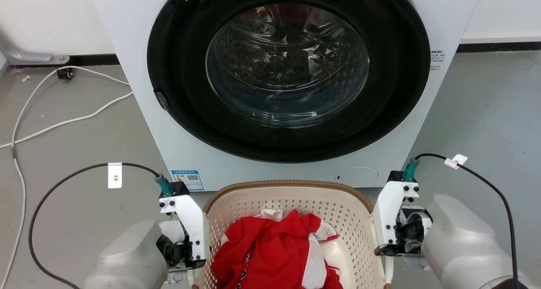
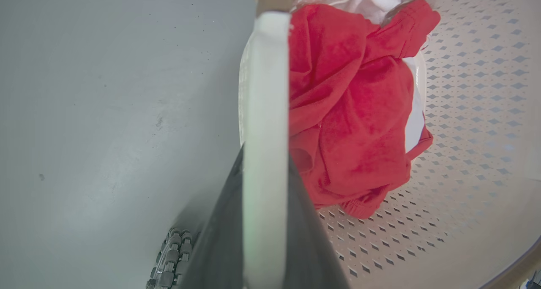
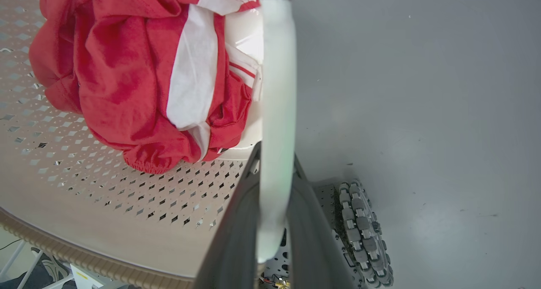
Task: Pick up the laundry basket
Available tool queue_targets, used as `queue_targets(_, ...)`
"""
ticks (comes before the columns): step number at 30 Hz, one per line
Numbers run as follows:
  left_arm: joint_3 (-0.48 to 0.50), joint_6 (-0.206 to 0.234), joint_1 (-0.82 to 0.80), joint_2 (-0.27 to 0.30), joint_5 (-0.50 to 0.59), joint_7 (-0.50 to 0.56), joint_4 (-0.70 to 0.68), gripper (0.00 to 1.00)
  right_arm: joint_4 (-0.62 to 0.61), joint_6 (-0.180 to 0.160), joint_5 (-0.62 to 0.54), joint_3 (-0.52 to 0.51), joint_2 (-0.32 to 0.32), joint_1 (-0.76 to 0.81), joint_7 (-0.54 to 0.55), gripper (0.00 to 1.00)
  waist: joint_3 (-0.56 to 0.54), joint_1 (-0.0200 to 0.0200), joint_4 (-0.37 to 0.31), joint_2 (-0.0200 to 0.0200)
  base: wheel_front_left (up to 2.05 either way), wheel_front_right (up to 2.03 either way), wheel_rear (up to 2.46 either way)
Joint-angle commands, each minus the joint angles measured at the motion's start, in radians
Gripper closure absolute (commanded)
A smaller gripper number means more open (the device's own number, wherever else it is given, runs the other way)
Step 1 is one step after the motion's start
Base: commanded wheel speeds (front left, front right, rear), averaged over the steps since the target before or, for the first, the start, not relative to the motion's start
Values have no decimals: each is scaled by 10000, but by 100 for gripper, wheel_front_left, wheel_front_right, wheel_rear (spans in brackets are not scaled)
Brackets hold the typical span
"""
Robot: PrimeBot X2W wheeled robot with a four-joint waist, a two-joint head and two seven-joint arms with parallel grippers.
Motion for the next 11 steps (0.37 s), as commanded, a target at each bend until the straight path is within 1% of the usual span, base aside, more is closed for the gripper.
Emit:
queue_targets(1,3,-122,-16,-224,-124,-65,-202,100,-94,136,36,-56,298,-123,48,100,0,0,-1,0,0,0,0)
queue_targets(11,-46,-122,8,-216,-173,-58,-189,100,-94,136,-27,-155,311,-60,29,100,-7,0,-17,0,0,0,0)
